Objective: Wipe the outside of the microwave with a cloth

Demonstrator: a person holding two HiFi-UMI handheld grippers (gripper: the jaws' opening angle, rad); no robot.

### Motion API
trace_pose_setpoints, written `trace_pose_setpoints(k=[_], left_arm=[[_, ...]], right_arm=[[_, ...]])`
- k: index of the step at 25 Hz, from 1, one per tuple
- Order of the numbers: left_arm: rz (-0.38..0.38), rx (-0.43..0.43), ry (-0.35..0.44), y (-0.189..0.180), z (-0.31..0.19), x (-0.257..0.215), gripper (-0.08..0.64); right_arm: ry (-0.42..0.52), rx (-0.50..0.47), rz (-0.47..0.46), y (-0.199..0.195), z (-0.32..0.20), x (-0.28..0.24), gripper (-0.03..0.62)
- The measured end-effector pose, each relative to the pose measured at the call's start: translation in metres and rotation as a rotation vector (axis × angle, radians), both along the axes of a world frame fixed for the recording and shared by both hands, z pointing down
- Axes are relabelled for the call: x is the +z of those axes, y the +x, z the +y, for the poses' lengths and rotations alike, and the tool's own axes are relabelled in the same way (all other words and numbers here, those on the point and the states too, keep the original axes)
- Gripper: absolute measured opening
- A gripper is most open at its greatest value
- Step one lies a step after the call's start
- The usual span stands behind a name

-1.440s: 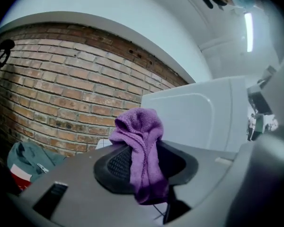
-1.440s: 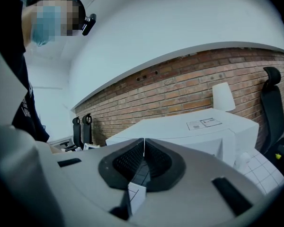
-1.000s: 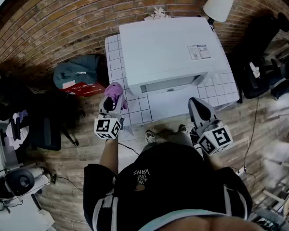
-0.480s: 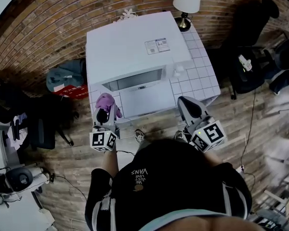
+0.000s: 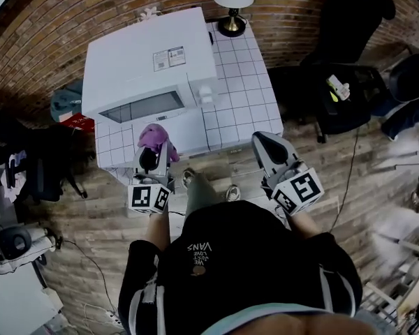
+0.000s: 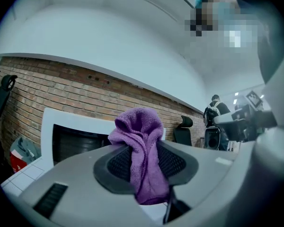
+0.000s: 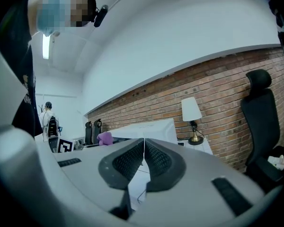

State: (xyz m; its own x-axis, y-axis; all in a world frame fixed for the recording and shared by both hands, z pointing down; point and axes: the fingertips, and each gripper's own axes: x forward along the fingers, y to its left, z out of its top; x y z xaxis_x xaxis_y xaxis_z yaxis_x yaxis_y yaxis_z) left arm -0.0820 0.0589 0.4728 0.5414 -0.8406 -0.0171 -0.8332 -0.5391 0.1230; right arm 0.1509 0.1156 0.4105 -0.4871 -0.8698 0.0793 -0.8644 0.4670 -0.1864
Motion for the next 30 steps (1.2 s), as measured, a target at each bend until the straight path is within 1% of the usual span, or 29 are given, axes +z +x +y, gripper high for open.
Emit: trace_pose_setpoints(k=[6, 10, 14, 18, 21, 24, 27, 30], left_arm=[[0.004, 0.09, -0.017, 0.078, -0.007, 0.004, 0.14], [0.007, 0.109, -0.014, 0.114, -0.022, 0.004, 0.14], [0.036, 0.073, -0.017, 0.138, -0.034, -0.009, 0.14], [0.012, 0.012, -0.015, 0.15, -0.047, -0.009, 0.14], [0.022, -0.04, -0.032, 0.157, -0.056, -0.003, 0.14], [0.032, -0.053, -0.049, 0.168, -0.057, 0.002, 0.14], [0.064, -0.06, -0.062, 0.181, -0.062, -0.005, 0.14], [0.075, -0.07, -0.061, 0.19, -0.06, -0.007, 0.14]], right_arm=[[0.005, 0.049, -0.044, 0.05, -0.002, 0.003, 0.003], [-0.01, 0.068, -0.026, 0.077, -0.014, 0.013, 0.003], [0.005, 0.037, -0.018, 0.099, -0.038, 0.007, 0.003], [0.016, -0.01, -0.014, 0.118, -0.067, -0.001, 0.003], [0.003, -0.047, -0.016, 0.126, -0.088, -0.004, 0.003], [0.015, -0.099, -0.006, 0.127, -0.1, -0.009, 0.003], [0.026, -0.134, 0.001, 0.13, -0.113, -0.012, 0.003], [0.009, -0.168, -0.011, 0.132, -0.12, -0.01, 0.003]])
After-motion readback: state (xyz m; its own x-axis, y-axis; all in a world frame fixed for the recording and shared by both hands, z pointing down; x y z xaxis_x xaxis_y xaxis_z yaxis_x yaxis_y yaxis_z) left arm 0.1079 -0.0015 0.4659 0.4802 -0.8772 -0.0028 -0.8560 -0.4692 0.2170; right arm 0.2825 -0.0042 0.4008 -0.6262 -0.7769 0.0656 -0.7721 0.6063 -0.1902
